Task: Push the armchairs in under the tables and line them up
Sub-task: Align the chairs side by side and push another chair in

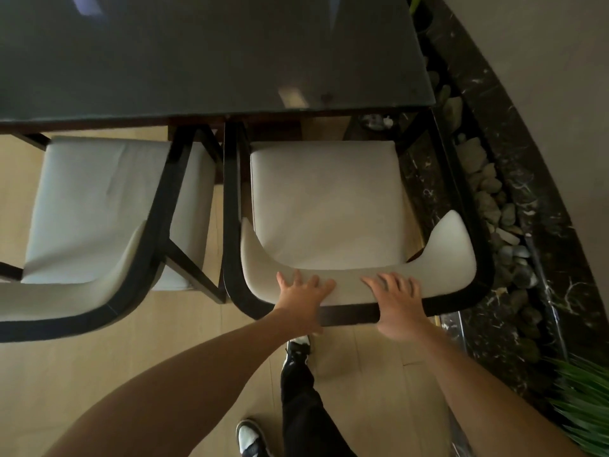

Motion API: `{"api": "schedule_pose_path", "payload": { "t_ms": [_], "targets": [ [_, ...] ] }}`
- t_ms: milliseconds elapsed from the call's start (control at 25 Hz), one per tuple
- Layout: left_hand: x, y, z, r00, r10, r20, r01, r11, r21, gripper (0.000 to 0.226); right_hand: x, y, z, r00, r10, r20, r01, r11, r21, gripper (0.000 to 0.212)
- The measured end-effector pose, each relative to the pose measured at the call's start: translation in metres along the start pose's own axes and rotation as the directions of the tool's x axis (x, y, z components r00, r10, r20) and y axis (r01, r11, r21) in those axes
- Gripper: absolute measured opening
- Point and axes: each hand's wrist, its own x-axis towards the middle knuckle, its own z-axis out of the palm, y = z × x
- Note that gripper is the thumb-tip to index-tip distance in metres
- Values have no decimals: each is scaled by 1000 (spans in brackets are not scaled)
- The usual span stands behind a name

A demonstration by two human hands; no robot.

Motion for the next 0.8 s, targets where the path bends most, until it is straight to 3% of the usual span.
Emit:
{"api": "schedule_pose_path", "payload": {
  "t_ms": [80, 240, 360, 480, 520, 640, 800],
  "targets": [
    [-2, -9, -14, 999, 5, 39, -4, 999, -38, 101, 5, 0, -16, 989, -8, 146, 8, 1000, -1, 106],
    [-18, -51, -52, 992, -125, -13, 114, 941, -318, 44, 24, -18, -64, 885, 9, 465, 16, 999, -51, 123],
    [-46, -101, -70, 975, -220, 28, 204, 842, -499, 40, 48, -35, -86, 834, 40, 550, -77, 996, 45, 90],
    [-73, -161, -84, 920, -389, -51, 279, 741, -611, 28, 72, -59, -100, 855, -40, 517, -80, 975, 206, 36],
    [-84, -181, -87, 891, -448, -75, 293, 694, -658, 23, 79, -72, -107, 872, -57, 487, -76, 966, 249, 32],
    [-109, -237, -87, 787, -598, -151, 282, 567, -774, 16, 104, -118, -125, 922, -72, 381, -57, 947, 316, 50],
    [-121, -295, -81, 737, -654, -172, 230, 482, -845, 43, 132, -182, -135, 946, -75, 315, -80, 889, 450, 53]
  ]
}}
